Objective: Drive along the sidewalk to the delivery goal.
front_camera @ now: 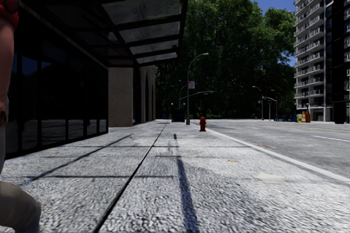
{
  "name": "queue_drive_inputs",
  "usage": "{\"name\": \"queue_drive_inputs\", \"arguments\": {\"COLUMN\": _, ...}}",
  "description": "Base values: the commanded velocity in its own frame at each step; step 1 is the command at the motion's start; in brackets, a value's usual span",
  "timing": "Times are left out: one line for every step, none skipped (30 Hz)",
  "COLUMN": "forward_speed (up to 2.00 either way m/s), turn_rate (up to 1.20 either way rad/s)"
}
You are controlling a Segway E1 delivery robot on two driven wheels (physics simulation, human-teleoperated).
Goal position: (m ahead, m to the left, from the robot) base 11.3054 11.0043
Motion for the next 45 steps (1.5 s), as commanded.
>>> {"name": "queue_drive_inputs", "arguments": {"forward_speed": 2.00, "turn_rate": 0.00}}
{"name": "queue_drive_inputs", "arguments": {"forward_speed": 2.00, "turn_rate": 0.00}}
{"name": "queue_drive_inputs", "arguments": {"forward_speed": 2.00, "turn_rate": 0.00}}
{"name": "queue_drive_inputs", "arguments": {"forward_speed": 2.00, "turn_rate": 0.00}}
{"name": "queue_drive_inputs", "arguments": {"forward_speed": 2.00, "turn_rate": 0.00}}
{"name": "queue_drive_inputs", "arguments": {"forward_speed": 2.00, "turn_rate": 0.00}}
{"name": "queue_drive_inputs", "arguments": {"forward_speed": 2.00, "turn_rate": 0.00}}
{"name": "queue_drive_inputs", "arguments": {"forward_speed": 2.00, "turn_rate": 0.00}}
{"name": "queue_drive_inputs", "arguments": {"forward_speed": 2.00, "turn_rate": 0.00}}
{"name": "queue_drive_inputs", "arguments": {"forward_speed": 2.00, "turn_rate": 0.00}}
{"name": "queue_drive_inputs", "arguments": {"forward_speed": 2.00, "turn_rate": 0.00}}
{"name": "queue_drive_inputs", "arguments": {"forward_speed": 2.00, "turn_rate": 0.00}}
{"name": "queue_drive_inputs", "arguments": {"forward_speed": 2.00, "turn_rate": 0.00}}
{"name": "queue_drive_inputs", "arguments": {"forward_speed": 2.00, "turn_rate": 0.00}}
{"name": "queue_drive_inputs", "arguments": {"forward_speed": 2.00, "turn_rate": 0.00}}
{"name": "queue_drive_inputs", "arguments": {"forward_speed": 2.00, "turn_rate": 0.00}}
{"name": "queue_drive_inputs", "arguments": {"forward_speed": 2.00, "turn_rate": 0.00}}
{"name": "queue_drive_inputs", "arguments": {"forward_speed": 2.00, "turn_rate": 0.00}}
{"name": "queue_drive_inputs", "arguments": {"forward_speed": 2.00, "turn_rate": 0.00}}
{"name": "queue_drive_inputs", "arguments": {"forward_speed": 2.00, "turn_rate": 0.00}}
{"name": "queue_drive_inputs", "arguments": {"forward_speed": 2.00, "turn_rate": 0.00}}
{"name": "queue_drive_inputs", "arguments": {"forward_speed": 2.00, "turn_rate": 0.00}}
{"name": "queue_drive_inputs", "arguments": {"forward_speed": 2.00, "turn_rate": 0.00}}
{"name": "queue_drive_inputs", "arguments": {"forward_speed": 2.00, "turn_rate": 0.00}}
{"name": "queue_drive_inputs", "arguments": {"forward_speed": 2.00, "turn_rate": 0.00}}
{"name": "queue_drive_inputs", "arguments": {"forward_speed": 2.00, "turn_rate": 0.00}}
{"name": "queue_drive_inputs", "arguments": {"forward_speed": 2.00, "turn_rate": 0.00}}
{"name": "queue_drive_inputs", "arguments": {"forward_speed": 2.00, "turn_rate": 0.00}}
{"name": "queue_drive_inputs", "arguments": {"forward_speed": 2.00, "turn_rate": 0.00}}
{"name": "queue_drive_inputs", "arguments": {"forward_speed": 2.00, "turn_rate": 0.00}}
{"name": "queue_drive_inputs", "arguments": {"forward_speed": 2.00, "turn_rate": 0.00}}
{"name": "queue_drive_inputs", "arguments": {"forward_speed": 2.00, "turn_rate": 0.00}}
{"name": "queue_drive_inputs", "arguments": {"forward_speed": 2.00, "turn_rate": 0.00}}
{"name": "queue_drive_inputs", "arguments": {"forward_speed": 2.00, "turn_rate": 0.00}}
{"name": "queue_drive_inputs", "arguments": {"forward_speed": 2.00, "turn_rate": 0.00}}
{"name": "queue_drive_inputs", "arguments": {"forward_speed": 2.00, "turn_rate": 0.00}}
{"name": "queue_drive_inputs", "arguments": {"forward_speed": 2.00, "turn_rate": 0.00}}
{"name": "queue_drive_inputs", "arguments": {"forward_speed": 2.00, "turn_rate": 0.00}}
{"name": "queue_drive_inputs", "arguments": {"forward_speed": 2.00, "turn_rate": 0.00}}
{"name": "queue_drive_inputs", "arguments": {"forward_speed": 2.00, "turn_rate": 0.00}}
{"name": "queue_drive_inputs", "arguments": {"forward_speed": 2.00, "turn_rate": 0.00}}
{"name": "queue_drive_inputs", "arguments": {"forward_speed": 2.00, "turn_rate": 0.00}}
{"name": "queue_drive_inputs", "arguments": {"forward_speed": 2.00, "turn_rate": 0.00}}
{"name": "queue_drive_inputs", "arguments": {"forward_speed": 2.00, "turn_rate": 0.00}}
{"name": "queue_drive_inputs", "arguments": {"forward_speed": 2.00, "turn_rate": 0.00}}
